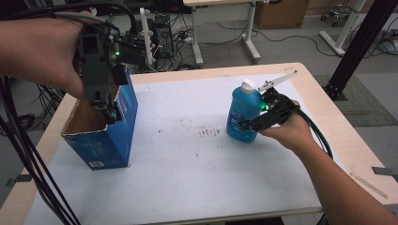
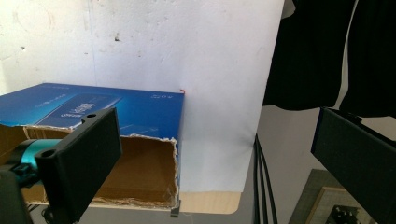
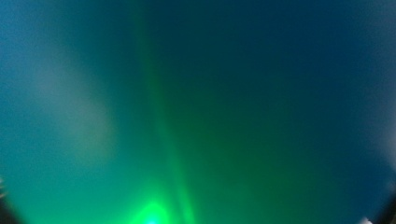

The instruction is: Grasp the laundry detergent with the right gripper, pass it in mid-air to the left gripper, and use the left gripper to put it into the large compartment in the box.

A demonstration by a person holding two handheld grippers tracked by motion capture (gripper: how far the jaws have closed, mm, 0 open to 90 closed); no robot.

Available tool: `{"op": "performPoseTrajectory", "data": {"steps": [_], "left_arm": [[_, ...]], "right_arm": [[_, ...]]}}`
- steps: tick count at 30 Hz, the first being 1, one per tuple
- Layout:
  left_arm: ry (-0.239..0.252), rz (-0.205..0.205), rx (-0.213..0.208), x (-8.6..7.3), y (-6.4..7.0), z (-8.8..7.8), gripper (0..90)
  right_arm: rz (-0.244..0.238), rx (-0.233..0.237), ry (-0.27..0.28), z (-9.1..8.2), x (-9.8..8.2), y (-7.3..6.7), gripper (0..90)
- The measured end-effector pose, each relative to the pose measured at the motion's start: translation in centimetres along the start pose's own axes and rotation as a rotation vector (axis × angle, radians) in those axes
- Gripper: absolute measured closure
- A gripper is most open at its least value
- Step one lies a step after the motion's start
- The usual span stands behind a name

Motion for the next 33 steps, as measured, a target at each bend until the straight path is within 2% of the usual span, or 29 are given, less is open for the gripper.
{"op": "performPoseTrajectory", "data": {"steps": [5,15,23,27,28,33], "left_arm": [[-0.003,-0.003,0.001,-0.10,-0.11,0.00,1.8],[-0.008,-0.007,0.001,-0.22,-0.16,0.05,1.8],[-0.007,-0.006,0.000,-0.10,-0.24,0.11,1.8],[-0.006,-0.007,0.001,-0.01,-0.26,0.12,1.8],[-0.005,-0.007,-0.001,-0.01,-0.25,0.12,1.8],[-0.010,-0.008,0.001,-0.05,-0.34,0.14,1.8]], "right_arm": [[0.020,-0.005,0.029,0.42,-0.01,0.03,2.2],[0.027,-0.036,0.091,0.65,0.01,0.04,4.5],[0.005,-0.054,0.095,0.72,-0.06,-0.06,7.5],[0.008,-0.064,0.112,0.73,-0.22,-0.09,9.9],[0.003,-0.065,0.117,0.67,-0.26,-0.14,15.2],[0.002,-0.071,0.148,0.70,-0.52,-0.25,15.5]]}}
Point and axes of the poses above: each handheld gripper's, and its own axes: z roughly forward along the jaws, x roughly out of its top, y roughly to its right, the point moved 3 cm from there along z, roughly forward along the jaws, and after that the axes turned 14 degrees about -z, right-handed, at the moved point
